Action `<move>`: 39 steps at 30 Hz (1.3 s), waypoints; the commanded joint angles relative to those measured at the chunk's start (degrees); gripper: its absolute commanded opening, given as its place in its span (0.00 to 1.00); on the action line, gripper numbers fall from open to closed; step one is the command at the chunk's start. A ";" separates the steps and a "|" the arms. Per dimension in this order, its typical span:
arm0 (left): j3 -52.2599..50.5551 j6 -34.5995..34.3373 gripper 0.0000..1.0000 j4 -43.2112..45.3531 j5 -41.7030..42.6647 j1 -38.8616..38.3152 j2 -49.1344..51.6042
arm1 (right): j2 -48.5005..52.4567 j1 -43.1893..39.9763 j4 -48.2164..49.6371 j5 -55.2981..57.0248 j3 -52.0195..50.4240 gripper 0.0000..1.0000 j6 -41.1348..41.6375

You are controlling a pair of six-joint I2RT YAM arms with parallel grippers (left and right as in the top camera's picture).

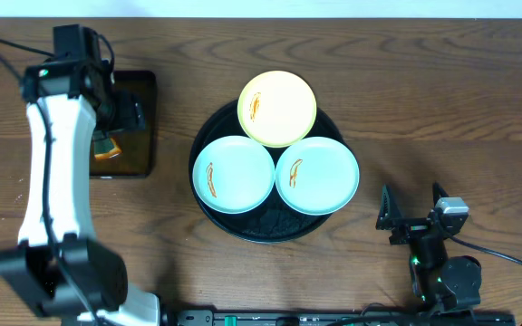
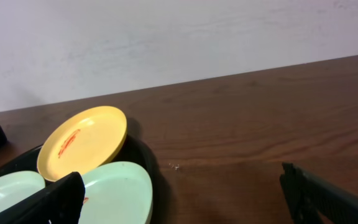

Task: Clean dirty plates on tray and stack at the side
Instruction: 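Move the left gripper over the sponge in the black tray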

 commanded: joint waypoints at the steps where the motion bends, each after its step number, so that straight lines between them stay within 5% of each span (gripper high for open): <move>1: 0.81 -5.79 0.82 3.69 0.68 2.51 4.59 | -0.09 -0.61 -0.20 -0.02 -0.07 0.99 -0.81; 12: 0.48 -13.05 0.82 7.26 0.94 9.57 10.16 | -0.09 -0.61 -0.20 -0.02 -0.07 0.99 -0.81; 20: 0.04 -10.99 0.80 10.10 0.83 10.12 16.35 | -0.09 -0.61 -0.20 -0.02 -0.07 0.99 -0.81; 30: 0.04 -5.70 0.63 12.61 0.90 10.12 21.55 | -0.09 -0.61 -0.20 -0.02 -0.07 0.99 -0.81; 39: 0.04 -2.19 0.63 13.68 0.66 10.14 25.46 | -0.09 -0.61 -0.20 -0.04 -0.07 0.99 -0.81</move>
